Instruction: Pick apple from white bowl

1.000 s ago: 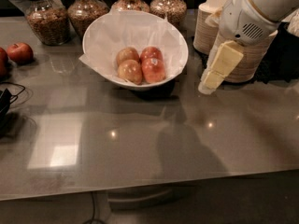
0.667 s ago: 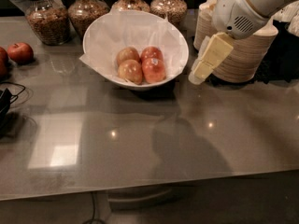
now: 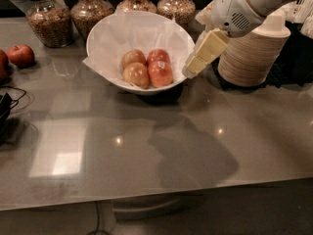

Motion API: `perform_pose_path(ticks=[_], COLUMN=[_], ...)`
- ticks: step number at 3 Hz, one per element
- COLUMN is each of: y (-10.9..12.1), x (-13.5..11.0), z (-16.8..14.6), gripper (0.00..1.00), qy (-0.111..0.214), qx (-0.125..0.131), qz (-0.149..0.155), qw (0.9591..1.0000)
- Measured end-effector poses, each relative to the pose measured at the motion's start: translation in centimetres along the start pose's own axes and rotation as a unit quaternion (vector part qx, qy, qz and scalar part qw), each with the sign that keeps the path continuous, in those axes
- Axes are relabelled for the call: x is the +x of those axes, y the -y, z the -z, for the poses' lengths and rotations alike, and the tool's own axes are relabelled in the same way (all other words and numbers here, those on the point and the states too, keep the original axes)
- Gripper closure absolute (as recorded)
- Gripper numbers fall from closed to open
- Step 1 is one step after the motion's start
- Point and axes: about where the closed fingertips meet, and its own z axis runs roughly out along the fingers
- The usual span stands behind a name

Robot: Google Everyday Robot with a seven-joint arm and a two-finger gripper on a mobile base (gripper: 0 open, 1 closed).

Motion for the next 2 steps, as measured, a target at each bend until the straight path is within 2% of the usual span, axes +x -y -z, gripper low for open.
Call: perform_pose_path(ticks=[1, 2], y=[1.2, 2.0], x=[-0.2, -0.1], z=[-0.9, -2.7], gripper=[0.17, 0.13], qy=[0.007, 0.011], qx=[0.001, -0.007], qz=[-0.009, -0.018], qw=[0.9999, 0.9998])
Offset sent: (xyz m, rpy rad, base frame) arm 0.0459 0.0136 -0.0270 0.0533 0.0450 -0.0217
